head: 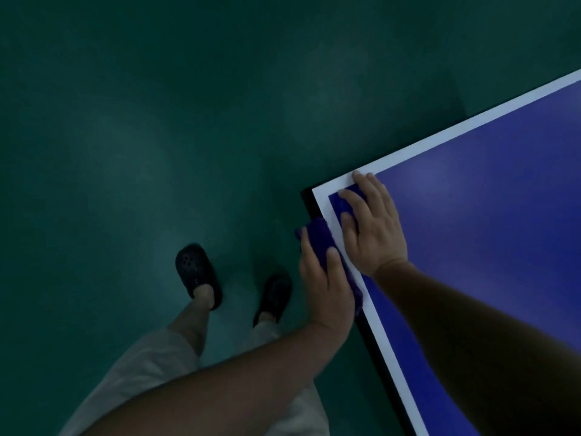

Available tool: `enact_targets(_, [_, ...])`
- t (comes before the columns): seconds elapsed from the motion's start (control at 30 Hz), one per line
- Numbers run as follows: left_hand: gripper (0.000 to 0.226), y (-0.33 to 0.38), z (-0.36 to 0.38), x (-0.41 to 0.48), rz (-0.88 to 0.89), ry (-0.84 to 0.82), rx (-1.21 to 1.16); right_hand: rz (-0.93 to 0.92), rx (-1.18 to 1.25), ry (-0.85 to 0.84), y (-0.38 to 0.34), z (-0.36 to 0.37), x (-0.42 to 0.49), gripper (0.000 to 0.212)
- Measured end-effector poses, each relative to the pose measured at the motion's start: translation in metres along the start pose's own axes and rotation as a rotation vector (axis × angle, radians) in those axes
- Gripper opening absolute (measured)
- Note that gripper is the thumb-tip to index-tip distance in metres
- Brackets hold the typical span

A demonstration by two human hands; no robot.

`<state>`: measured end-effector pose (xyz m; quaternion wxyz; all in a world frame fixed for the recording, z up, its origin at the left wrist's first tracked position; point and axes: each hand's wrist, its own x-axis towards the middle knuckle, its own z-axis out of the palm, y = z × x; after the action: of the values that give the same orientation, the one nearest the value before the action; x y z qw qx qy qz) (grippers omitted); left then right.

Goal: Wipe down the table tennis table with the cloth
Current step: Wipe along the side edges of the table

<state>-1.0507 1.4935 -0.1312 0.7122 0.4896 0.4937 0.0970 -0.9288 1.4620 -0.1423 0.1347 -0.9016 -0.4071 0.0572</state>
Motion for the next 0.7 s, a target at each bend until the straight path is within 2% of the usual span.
enact_targets(0.1, [0.059,0.033,0.005,0.058,-0.083,0.150,-0.057,0.010,-0.023,0.007,0.000,0.000,-0.001,0.042])
enact_targets(0.17, [0.055,0.051,0.002,0.101,-0.058,0.181,-0.006,0.010,-0.027,0.015,0.000,0.002,-0.001,0.042])
enact_targets(0.23, [0.053,0.062,-0.009,0.130,0.011,0.022,0.163,0.018,-0.017,0.026,0.001,0.002,-0.001,0.040])
enact_targets(0.33, [0.053,0.071,-0.039,0.151,0.121,-0.389,0.485,0.014,-0.008,0.043,0.001,0.004,-0.001,0.038])
enact_targets(0.43, [0.053,0.092,-0.042,0.178,0.119,-0.676,0.763,0.027,0.002,0.046,0.003,0.003,0.000,0.038])
enact_targets(0.57, [0.050,0.113,-0.001,0.202,0.132,-0.839,0.947,0.059,0.005,0.015,0.002,0.001,0.000,0.041])
enact_targets(0.7, [0.049,0.114,0.044,0.210,0.170,-0.877,0.956,0.144,0.005,-0.008,-0.002,0.000,-0.002,0.044])
